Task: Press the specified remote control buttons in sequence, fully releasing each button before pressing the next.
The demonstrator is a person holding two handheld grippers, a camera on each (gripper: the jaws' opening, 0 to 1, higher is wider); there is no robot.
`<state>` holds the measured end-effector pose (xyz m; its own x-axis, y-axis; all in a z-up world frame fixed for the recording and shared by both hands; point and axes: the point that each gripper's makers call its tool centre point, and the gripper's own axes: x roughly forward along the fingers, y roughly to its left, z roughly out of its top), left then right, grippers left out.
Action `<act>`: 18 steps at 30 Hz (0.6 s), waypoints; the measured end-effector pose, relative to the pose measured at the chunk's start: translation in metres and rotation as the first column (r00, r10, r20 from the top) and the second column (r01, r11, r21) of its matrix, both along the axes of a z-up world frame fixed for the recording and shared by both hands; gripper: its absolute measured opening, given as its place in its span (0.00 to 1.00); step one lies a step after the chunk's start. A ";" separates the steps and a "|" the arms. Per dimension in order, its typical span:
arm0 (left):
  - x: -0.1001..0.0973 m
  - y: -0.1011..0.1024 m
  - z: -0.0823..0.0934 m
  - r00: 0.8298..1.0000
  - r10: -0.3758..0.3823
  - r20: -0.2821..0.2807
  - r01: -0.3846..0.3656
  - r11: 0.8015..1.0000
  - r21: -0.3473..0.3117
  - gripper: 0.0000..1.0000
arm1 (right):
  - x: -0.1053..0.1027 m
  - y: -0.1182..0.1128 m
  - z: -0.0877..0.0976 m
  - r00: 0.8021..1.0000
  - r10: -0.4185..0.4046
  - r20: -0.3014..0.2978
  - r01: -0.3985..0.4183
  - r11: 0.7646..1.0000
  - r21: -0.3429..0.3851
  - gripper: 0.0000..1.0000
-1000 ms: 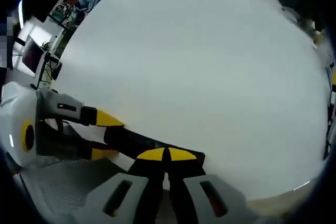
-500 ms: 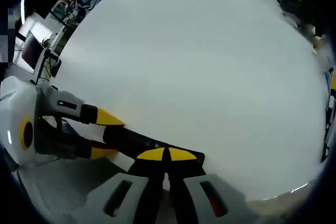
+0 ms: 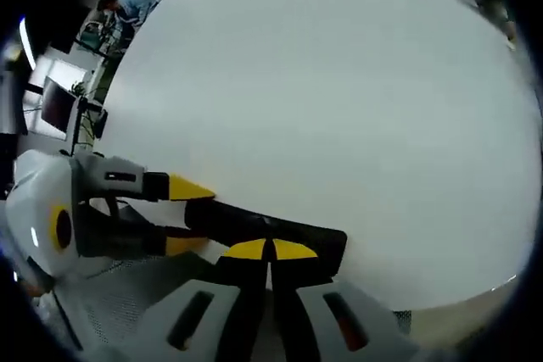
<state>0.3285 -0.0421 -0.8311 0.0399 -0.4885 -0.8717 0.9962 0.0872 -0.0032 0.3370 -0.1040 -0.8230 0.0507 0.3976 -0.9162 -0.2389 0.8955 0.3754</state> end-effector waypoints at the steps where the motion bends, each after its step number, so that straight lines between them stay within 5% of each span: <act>1: 0.000 0.000 0.000 1.000 0.000 0.000 0.000 1.000 0.000 0.25 | -0.001 0.000 -0.001 1.000 0.005 -0.003 -0.005 1.000 -0.005 0.00; 18: 0.000 -0.001 0.000 1.000 -0.010 0.000 0.010 1.000 0.016 0.25 | -0.002 0.001 -0.001 0.993 0.097 0.073 -0.095 0.995 -0.030 0.00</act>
<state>0.3283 -0.0432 -0.8312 0.0353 -0.4749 -0.8793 0.9970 0.0768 -0.0015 0.3351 -0.1026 -0.8238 0.0820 0.3793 -0.9216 -0.3507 0.8766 0.3296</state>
